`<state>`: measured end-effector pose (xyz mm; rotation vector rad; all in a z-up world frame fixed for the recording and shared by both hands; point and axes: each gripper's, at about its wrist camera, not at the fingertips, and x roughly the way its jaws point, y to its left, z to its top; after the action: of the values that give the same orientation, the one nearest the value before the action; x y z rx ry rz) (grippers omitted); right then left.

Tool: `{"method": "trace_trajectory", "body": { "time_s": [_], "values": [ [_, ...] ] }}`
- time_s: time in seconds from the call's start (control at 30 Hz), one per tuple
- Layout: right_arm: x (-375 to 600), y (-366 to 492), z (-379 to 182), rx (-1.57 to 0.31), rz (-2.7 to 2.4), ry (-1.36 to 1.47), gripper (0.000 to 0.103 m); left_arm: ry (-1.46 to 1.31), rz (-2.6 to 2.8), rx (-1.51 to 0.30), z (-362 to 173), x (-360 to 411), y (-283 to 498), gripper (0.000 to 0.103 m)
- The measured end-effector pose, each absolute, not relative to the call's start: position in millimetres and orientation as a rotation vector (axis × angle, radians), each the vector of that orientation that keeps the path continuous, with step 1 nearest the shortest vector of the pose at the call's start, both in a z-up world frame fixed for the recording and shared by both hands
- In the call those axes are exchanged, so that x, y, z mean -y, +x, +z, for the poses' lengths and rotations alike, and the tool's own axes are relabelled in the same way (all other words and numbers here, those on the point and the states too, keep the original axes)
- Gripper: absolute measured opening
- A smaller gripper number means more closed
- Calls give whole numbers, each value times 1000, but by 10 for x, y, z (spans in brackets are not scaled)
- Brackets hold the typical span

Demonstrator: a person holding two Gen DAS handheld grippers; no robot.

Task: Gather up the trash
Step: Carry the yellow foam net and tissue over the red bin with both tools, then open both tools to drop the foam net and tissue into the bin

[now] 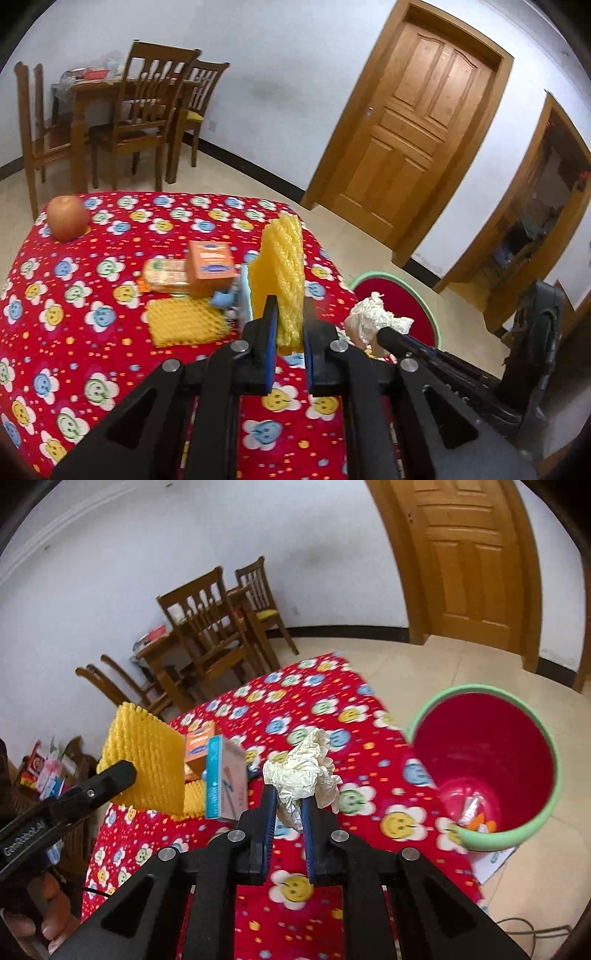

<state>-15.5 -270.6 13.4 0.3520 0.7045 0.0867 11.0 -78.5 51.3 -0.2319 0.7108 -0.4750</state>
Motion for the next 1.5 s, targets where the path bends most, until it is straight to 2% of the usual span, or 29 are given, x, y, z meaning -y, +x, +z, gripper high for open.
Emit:
{"method": "trace_trajectory", "body": {
  "time_s": [0.57,1.07,1.5],
  "values": [
    [3593,-661,207,-618,-116,437,13,-95,-627,-764,445,1774,197,10],
    [4223,-733,-53,-625,-247,512,13,-8,-727,-806,221,2592,324,10],
    [4513,-645,-347,-671,-286,555,15,52,-777,-880,-179,3134,501,10]
  ]
}}
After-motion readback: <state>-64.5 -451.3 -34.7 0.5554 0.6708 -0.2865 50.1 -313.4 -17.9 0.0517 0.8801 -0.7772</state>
